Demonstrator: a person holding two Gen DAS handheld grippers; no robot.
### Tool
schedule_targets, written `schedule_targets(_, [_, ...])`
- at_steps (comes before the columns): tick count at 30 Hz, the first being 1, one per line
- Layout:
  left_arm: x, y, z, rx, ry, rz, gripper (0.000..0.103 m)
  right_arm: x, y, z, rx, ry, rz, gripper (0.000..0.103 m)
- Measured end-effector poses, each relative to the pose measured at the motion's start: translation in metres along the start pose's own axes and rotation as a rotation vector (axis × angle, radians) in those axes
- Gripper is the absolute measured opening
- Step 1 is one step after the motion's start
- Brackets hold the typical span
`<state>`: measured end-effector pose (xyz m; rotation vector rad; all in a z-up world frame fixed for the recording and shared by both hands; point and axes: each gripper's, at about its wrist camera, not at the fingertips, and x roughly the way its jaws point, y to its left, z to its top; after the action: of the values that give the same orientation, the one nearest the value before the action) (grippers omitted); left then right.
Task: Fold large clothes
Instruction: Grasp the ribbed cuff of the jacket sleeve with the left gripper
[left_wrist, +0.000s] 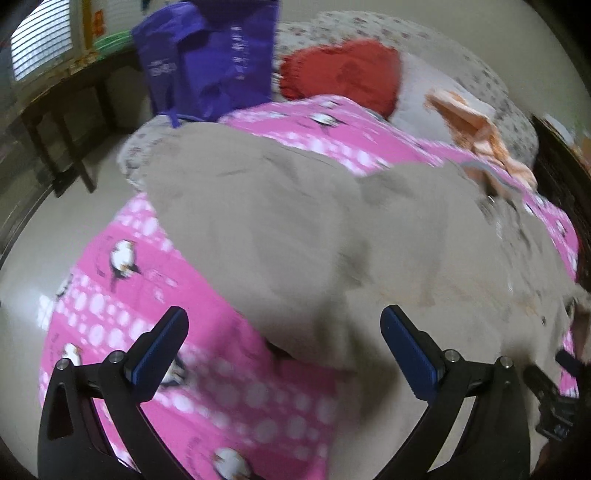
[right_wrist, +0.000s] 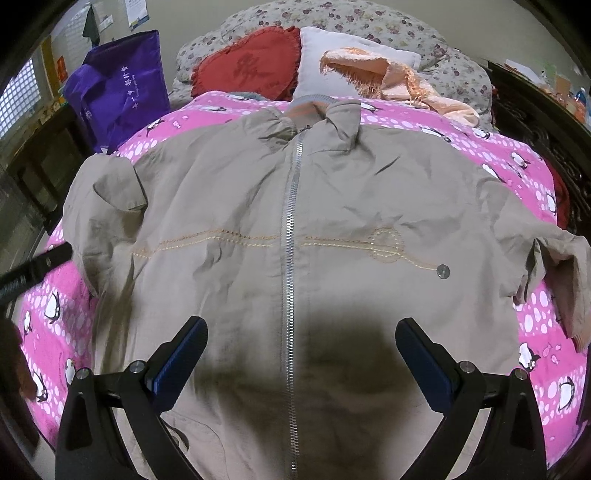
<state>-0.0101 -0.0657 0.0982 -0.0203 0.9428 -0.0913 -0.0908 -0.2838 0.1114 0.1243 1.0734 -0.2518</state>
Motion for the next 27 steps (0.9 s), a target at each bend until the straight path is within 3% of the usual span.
schedule_targets(9, [0.045,0.094,0.05,-0.177,0.036,0.014,0.103,0.004,0.003,0.001,-0.014,0.007,0.003,0.102])
schedule_targets(15, [0.084,0.159,0.086,-0.376,0.025,0.032,0.103,0.005,0.004,0.002,-0.019,0.019,0.012,0.102])
schedule_targets(19, [0.108,0.183,0.099,-0.456,0.02,0.033,0.103,0.007,0.008,0.004,-0.031,0.025,0.016,0.102])
schedule_targets(27, [0.148,0.19,0.115,-0.475,0.04,0.026,0.103,0.018,0.012,0.005,-0.043,0.047,0.056,0.102])
